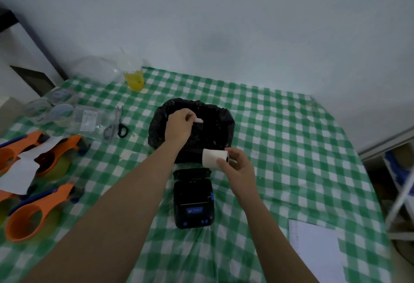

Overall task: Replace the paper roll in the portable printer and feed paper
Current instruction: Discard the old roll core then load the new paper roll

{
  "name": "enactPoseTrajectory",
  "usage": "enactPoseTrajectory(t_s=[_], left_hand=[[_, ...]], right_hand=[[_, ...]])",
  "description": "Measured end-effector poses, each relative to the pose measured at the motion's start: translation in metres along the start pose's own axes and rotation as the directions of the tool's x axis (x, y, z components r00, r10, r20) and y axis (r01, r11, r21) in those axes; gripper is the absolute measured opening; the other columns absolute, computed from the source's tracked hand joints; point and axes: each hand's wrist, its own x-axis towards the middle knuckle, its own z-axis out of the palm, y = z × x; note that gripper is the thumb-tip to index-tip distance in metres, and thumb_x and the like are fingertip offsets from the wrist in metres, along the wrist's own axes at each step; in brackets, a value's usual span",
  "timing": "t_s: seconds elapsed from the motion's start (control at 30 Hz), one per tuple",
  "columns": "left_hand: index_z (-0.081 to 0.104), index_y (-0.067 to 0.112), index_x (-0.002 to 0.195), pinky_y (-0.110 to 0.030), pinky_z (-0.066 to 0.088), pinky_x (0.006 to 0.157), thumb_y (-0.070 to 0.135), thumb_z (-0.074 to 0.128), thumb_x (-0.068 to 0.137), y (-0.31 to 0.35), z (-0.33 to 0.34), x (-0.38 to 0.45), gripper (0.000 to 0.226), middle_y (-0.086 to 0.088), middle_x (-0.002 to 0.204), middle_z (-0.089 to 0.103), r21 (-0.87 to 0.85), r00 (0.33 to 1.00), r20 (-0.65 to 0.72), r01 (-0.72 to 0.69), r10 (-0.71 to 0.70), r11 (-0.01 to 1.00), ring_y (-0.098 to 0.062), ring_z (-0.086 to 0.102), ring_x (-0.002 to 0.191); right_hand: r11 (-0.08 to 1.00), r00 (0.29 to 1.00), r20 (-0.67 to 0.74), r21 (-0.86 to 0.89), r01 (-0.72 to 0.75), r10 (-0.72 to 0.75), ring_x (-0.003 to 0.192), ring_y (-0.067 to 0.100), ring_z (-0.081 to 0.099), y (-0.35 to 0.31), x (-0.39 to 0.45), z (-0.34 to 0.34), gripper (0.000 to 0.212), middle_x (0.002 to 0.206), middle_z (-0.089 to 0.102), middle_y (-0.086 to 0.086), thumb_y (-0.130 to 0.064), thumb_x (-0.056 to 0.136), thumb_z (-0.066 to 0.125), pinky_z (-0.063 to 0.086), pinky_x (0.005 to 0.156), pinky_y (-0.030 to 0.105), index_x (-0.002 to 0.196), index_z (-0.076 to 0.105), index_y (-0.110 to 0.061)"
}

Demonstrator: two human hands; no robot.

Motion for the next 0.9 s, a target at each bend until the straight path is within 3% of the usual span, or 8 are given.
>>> enactPoseTrajectory(t_s=[0.13,0.23,0.4,0.53,0.63,0.8,0.9], left_hand=[[0.066,0.004,0.094,-0.042,0.050,0.066,0.011,0.050,0.091,-0.009,-0.005,0.011,0.017,-0.014,0.082,0.066,0.027,0.997,-0.077,0.016,-0.014,1.000,-0.026,0.058,0.069],[0.065,0.003,0.091,-0.035,0.043,0.062,0.008,0.050,0.090,-0.023,-0.013,0.018,0.016,-0.019,0.087,0.069,0.083,0.994,-0.099,0.051,-0.043,0.995,-0.026,0.057,0.069],[0.064,0.002,0.086,-0.032,0.038,0.060,0.005,0.048,0.089,-0.042,-0.016,0.022,0.017,-0.018,0.082,0.067,0.180,0.998,-0.033,0.055,-0.050,0.982,-0.023,0.054,0.068],[0.064,0.003,0.091,-0.038,0.046,0.067,0.003,0.049,0.086,-0.048,-0.013,0.026,0.016,-0.017,0.087,0.067,0.206,0.997,-0.005,0.078,-0.079,0.976,-0.026,0.058,0.076],[0.065,0.003,0.097,-0.037,0.049,0.075,0.007,0.051,0.087,-0.049,-0.013,0.024,0.017,-0.017,0.098,0.069,0.159,0.998,-0.021,0.057,-0.054,0.986,-0.030,0.062,0.089],[0.068,0.005,0.099,-0.028,0.048,0.084,0.011,0.056,0.089,-0.029,-0.025,0.003,0.016,-0.013,0.103,0.070,-0.052,0.999,-0.046,-0.006,0.003,0.999,-0.021,0.062,0.094],[0.067,0.009,0.102,-0.025,0.047,0.085,0.021,0.055,0.091,-0.011,-0.034,-0.028,0.020,-0.006,0.099,0.068,-0.190,0.995,0.098,0.012,0.007,0.982,-0.013,0.059,0.091]], right_hand=[[0.999,0.999,-0.026,-0.003,-0.033,0.032,0.104,0.020,0.061,0.004,0.007,-0.001,0.031,0.117,0.062,0.004,-0.014,0.081,0.068,0.054,0.082,0.032,0.110,0.060,-0.020],[0.999,0.999,-0.033,-0.017,-0.031,0.031,0.103,0.019,0.061,0.004,0.010,0.002,0.031,0.117,0.062,0.004,-0.015,0.081,0.068,0.054,0.079,0.028,0.110,0.059,-0.021],[0.999,1.000,-0.003,-0.024,-0.027,0.027,0.101,0.017,0.061,-0.001,0.015,0.014,0.031,0.113,0.061,0.002,-0.015,0.082,0.067,0.053,0.076,0.024,0.112,0.058,-0.019],[0.999,1.000,0.017,-0.038,-0.020,0.021,0.095,0.014,0.062,-0.005,0.015,0.019,0.031,0.108,0.062,0.000,-0.015,0.083,0.067,0.054,0.070,0.021,0.112,0.058,-0.019],[0.999,1.000,0.019,-0.029,-0.018,0.018,0.094,0.014,0.062,-0.008,0.014,0.020,0.031,0.106,0.062,-0.001,-0.015,0.083,0.067,0.054,0.068,0.021,0.112,0.058,-0.019],[1.000,1.000,0.029,-0.010,0.002,-0.001,0.092,0.015,0.062,-0.011,0.012,0.020,0.029,0.103,0.062,-0.003,-0.013,0.082,0.068,0.054,0.072,0.025,0.107,0.058,-0.022],[0.999,0.999,0.050,0.047,0.013,-0.015,0.093,0.015,0.062,-0.013,0.007,0.018,0.026,0.105,0.062,-0.002,-0.009,0.082,0.066,0.053,0.073,0.026,0.103,0.059,-0.021]])
